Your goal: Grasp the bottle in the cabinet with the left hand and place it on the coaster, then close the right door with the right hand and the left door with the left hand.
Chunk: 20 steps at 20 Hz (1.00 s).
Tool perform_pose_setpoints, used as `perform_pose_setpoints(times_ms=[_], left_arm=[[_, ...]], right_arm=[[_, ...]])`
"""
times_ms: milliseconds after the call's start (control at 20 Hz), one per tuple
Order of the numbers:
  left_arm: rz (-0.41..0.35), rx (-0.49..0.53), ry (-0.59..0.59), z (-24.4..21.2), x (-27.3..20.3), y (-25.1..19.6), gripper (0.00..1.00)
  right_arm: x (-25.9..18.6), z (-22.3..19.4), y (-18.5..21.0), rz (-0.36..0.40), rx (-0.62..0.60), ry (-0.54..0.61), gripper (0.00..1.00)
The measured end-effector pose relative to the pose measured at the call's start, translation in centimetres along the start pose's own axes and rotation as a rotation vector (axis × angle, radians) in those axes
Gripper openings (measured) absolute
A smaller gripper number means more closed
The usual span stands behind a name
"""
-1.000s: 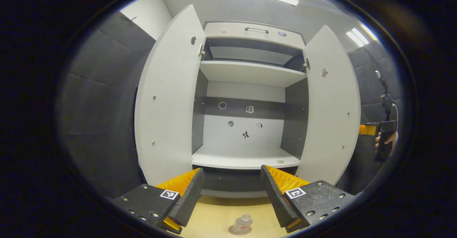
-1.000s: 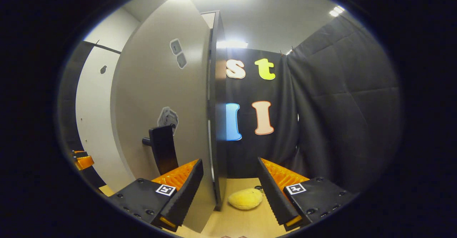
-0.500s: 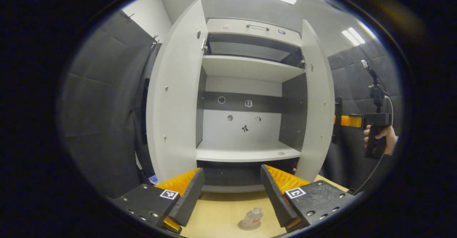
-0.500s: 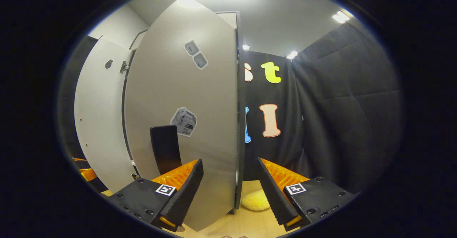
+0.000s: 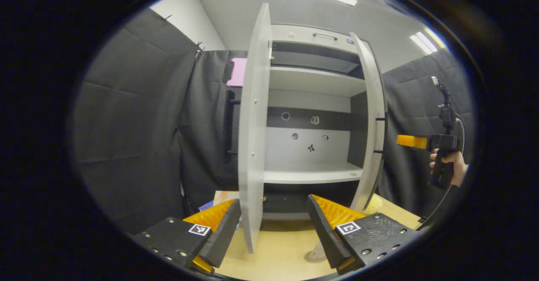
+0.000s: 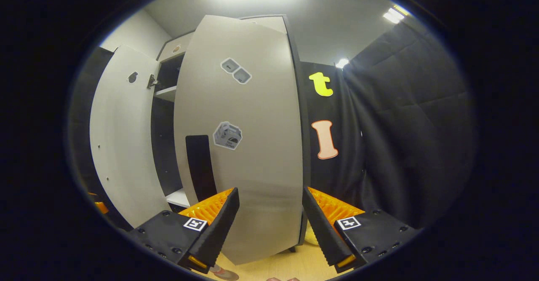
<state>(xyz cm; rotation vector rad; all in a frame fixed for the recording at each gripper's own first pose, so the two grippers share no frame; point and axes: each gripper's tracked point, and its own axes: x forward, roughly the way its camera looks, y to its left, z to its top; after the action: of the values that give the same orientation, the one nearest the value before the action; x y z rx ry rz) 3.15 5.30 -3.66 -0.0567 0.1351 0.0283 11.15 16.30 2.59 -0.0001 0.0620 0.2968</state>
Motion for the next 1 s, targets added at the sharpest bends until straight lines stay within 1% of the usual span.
perform_pose_setpoints(times_ms=[150,350,450,500,600,700,800,900,1000], left_arm=[[0.037,-0.018,0.003,0.0,0.1,3.9,0.92],[0.080,-0.039,-0.037,2.3,0.7,9.3,0.92],[0.129,-0.035,-0.061,3.8,1.5,12.5,0.93],[0.135,-0.031,-0.067,4.4,2.0,13.7,0.92],[0.124,-0.023,-0.081,5.9,3.6,15.2,0.92],[0.098,-0.012,-0.094,7.7,5.6,16.2,0.92],[0.074,-0.021,-0.061,8.7,8.1,16.9,0.92],[0.029,-0.026,-0.033,9.5,10.4,16.4,0.92],[-0.019,-0.016,-0.040,11.1,12.1,15.6,0.92]], right_arm=[[-0.8,-1.3,-0.6,-0.037,0.005,0.029,0.96],[-2.1,-2.4,-1.2,-0.076,0.000,0.048,0.96],[-2.9,-3.1,-1.3,-0.081,-0.023,0.058,0.96],[-3.3,-3.4,-1.6,-0.086,-0.042,0.065,0.96],[-4.2,-4.2,-2.0,-0.099,-0.077,0.084,0.96],[-4.9,-4.8,-2.1,-0.114,-0.080,0.094,0.96],[-5.6,-5.6,-1.9,-0.118,-0.063,0.112,0.96],[-6.4,-6.5,-2.1,-0.128,-0.070,0.132,0.96],[-7.2,-7.5,-2.6,-0.146,-0.087,0.153,0.96]])
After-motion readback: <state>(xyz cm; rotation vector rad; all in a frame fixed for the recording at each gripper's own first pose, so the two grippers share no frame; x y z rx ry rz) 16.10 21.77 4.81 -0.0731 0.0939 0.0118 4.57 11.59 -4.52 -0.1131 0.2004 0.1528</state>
